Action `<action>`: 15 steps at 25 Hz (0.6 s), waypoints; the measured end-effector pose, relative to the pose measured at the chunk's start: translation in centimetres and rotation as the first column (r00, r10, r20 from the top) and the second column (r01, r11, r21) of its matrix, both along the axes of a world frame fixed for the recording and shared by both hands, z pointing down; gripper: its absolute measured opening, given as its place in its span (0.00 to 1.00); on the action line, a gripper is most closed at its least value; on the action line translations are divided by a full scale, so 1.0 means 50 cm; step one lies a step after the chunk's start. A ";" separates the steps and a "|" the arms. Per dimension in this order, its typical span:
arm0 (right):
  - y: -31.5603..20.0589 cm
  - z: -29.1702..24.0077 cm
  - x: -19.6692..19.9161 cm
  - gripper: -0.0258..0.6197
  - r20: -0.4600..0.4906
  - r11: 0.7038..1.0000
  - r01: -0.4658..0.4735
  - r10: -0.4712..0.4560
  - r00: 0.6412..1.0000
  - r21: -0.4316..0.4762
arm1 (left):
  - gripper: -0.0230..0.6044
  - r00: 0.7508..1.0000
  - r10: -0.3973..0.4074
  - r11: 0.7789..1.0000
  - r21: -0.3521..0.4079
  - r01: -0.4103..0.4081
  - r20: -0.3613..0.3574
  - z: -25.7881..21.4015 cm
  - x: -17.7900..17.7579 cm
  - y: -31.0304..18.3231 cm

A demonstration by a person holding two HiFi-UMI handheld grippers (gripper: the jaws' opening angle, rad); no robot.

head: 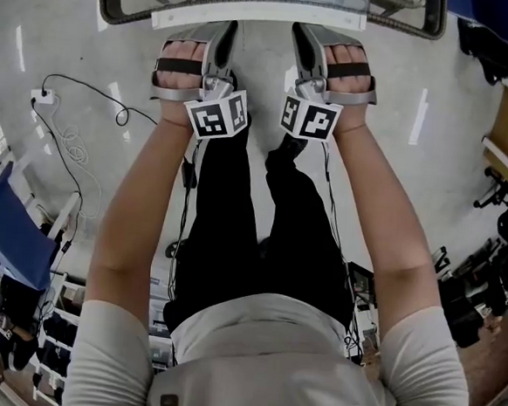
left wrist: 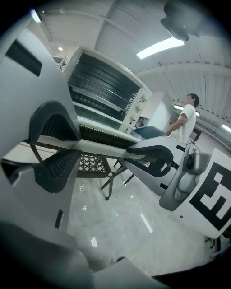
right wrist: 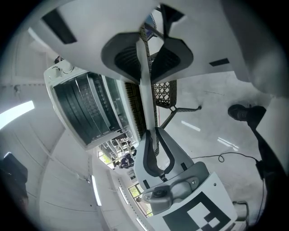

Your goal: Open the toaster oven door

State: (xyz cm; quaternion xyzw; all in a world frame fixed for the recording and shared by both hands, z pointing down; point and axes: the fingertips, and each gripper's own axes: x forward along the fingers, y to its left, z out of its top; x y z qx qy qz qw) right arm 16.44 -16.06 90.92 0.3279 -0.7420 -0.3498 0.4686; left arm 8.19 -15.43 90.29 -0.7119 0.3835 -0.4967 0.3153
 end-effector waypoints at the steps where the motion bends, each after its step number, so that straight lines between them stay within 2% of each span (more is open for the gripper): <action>1: -0.001 0.003 -0.003 0.16 -0.001 1.000 0.000 0.000 1.000 0.002 | 0.16 1.000 -0.001 1.000 0.001 0.001 0.000 0.002 -0.003 0.000; 6: 0.001 0.006 -0.003 0.15 -0.009 1.000 0.006 -0.006 1.000 -0.007 | 0.16 1.000 0.004 1.000 -0.005 -0.004 0.015 0.007 -0.003 0.001; 9: 0.004 0.005 -0.003 0.15 0.001 0.999 -0.003 0.003 1.000 -0.050 | 0.16 1.000 -0.005 0.999 -0.039 0.005 0.000 0.008 -0.003 0.003; 15: 0.036 -0.038 -0.019 0.14 0.116 0.976 -0.011 0.037 0.993 -0.216 | 0.16 0.983 -0.121 0.984 -0.144 0.101 -0.139 -0.020 -0.004 0.026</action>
